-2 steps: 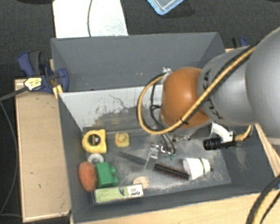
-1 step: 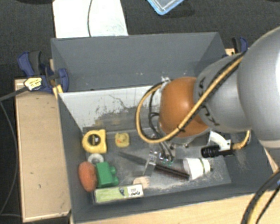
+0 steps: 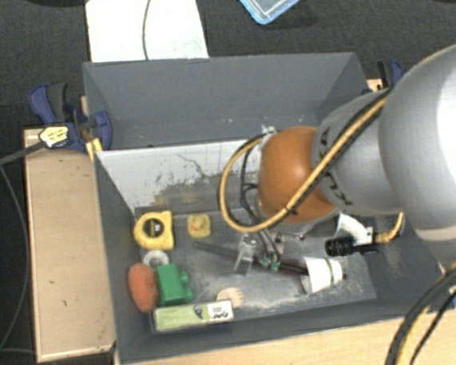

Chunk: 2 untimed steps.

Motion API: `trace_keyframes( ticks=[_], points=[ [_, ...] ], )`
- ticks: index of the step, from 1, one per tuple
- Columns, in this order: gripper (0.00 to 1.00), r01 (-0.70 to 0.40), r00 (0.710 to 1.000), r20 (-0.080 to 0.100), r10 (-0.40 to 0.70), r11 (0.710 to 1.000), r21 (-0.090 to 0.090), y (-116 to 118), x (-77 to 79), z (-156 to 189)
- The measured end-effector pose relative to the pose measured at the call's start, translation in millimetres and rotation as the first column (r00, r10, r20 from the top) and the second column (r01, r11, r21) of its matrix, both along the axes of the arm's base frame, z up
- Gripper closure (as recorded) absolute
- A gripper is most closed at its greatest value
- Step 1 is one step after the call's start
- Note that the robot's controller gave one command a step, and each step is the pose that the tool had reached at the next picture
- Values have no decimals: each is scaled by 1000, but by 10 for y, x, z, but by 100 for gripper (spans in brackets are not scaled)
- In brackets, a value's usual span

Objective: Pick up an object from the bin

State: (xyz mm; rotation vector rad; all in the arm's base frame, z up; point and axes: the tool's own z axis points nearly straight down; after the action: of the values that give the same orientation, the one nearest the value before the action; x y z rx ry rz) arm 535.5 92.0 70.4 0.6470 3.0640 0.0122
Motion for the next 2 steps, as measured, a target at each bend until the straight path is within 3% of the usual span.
trace_keyframes(
  ticks=[1,2],
  points=[
    [100,2,1000,0,-2,1000,0,-1,0,0],
    [100,-1,1000,-6,1,1000,-1,-91,44,552]
  ],
)
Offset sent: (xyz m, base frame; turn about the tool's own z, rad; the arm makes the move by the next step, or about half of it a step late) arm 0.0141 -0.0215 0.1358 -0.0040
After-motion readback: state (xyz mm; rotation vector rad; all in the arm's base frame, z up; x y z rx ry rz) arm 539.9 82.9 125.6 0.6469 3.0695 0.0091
